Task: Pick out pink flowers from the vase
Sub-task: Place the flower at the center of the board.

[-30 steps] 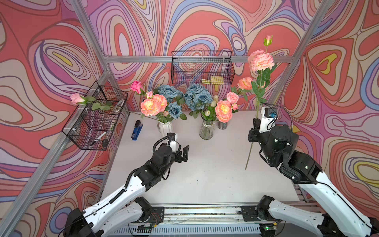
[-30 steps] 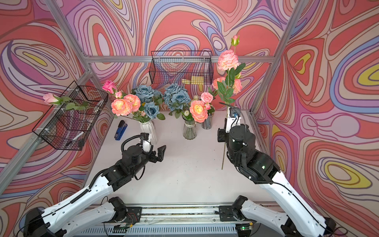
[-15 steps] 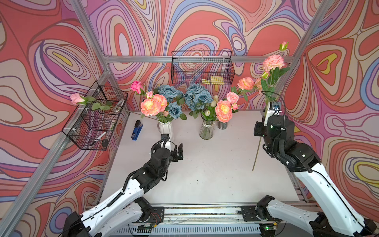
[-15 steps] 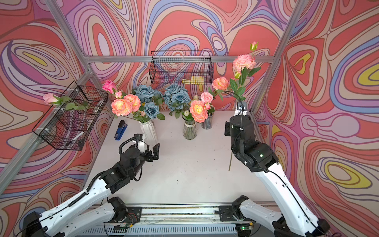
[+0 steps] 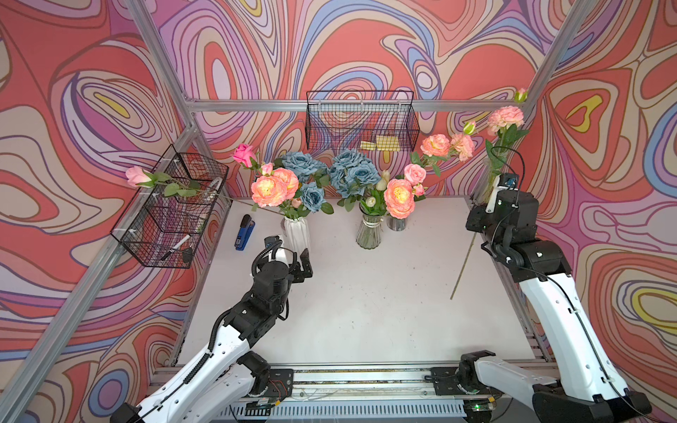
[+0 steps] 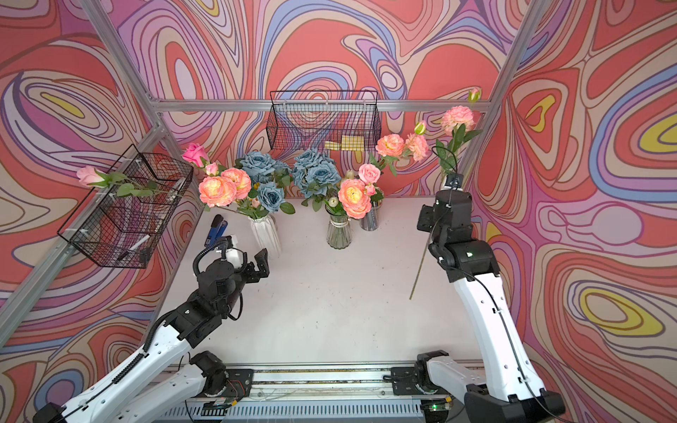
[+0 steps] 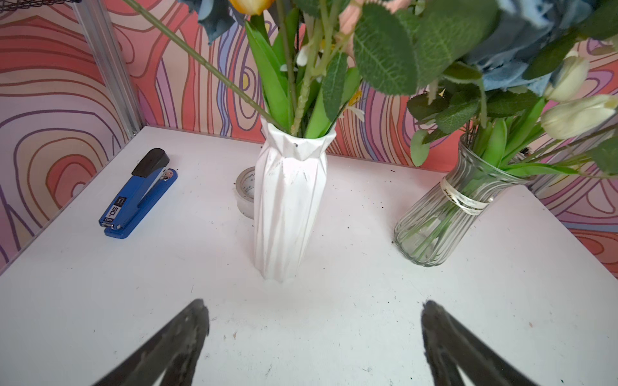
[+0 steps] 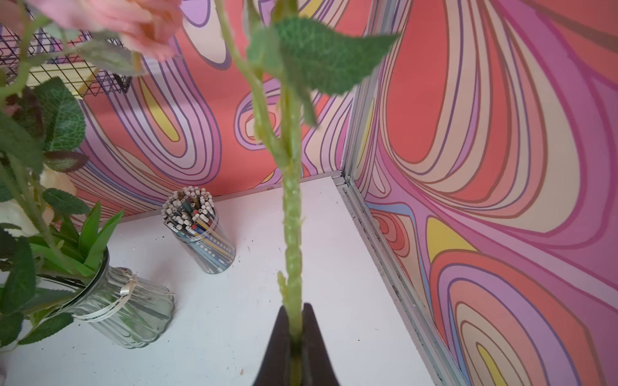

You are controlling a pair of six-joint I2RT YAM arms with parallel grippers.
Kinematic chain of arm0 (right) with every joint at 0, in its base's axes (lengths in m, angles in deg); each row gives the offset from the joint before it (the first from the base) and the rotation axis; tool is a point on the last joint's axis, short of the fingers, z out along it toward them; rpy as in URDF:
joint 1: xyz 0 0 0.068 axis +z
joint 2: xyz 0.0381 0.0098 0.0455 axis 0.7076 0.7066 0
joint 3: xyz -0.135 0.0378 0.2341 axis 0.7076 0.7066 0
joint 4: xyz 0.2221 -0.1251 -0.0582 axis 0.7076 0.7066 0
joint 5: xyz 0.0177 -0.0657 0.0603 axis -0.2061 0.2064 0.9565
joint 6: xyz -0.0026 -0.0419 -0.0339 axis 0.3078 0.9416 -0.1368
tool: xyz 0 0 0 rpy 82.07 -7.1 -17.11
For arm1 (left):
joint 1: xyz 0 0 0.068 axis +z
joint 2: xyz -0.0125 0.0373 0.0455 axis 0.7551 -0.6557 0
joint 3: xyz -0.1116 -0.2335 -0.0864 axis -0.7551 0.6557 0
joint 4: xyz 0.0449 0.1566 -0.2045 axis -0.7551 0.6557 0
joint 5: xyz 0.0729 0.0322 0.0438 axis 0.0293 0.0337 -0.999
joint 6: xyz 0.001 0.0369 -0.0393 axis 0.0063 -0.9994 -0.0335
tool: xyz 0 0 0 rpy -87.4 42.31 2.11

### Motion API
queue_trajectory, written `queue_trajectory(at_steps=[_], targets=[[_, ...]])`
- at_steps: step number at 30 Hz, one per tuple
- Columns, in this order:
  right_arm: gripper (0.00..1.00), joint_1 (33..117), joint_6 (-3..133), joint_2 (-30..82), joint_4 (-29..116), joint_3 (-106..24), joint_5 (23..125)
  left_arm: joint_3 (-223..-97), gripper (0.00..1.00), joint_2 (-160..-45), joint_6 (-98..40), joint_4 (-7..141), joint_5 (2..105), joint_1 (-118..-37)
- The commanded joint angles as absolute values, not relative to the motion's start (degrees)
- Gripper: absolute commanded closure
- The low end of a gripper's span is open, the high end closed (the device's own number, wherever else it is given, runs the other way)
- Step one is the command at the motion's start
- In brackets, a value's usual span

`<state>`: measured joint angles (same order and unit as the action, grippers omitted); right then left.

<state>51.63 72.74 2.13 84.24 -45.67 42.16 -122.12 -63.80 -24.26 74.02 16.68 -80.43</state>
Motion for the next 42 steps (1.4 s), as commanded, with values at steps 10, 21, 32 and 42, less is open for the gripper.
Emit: queue_trajectory(at_steps=[10, 21, 32, 42], targets=[[1.00, 48.42, 70.28, -0.93, 76.18, -40.80, 46.24, -119.22, 0.00, -60.41, -23.43, 74.14, 13.03, -78.22], [1.00, 48.11, 69.86, 1.28, 78.33, -40.83, 46.88, -118.27, 0.00, -59.51, -22.91, 70.75, 17.94, -72.38], [1.00, 47.68, 63.01, 3.41, 73.99, -29.85, 54.73, -117.10, 0.00, -61.38, -19.54, 56.20, 33.78, -60.50], [1.00, 47.43, 59.58, 8.27, 69.15, -22.15, 58.65, -114.46, 0.00, -62.74, -16.42, 45.76, 38.35, -52.43]])
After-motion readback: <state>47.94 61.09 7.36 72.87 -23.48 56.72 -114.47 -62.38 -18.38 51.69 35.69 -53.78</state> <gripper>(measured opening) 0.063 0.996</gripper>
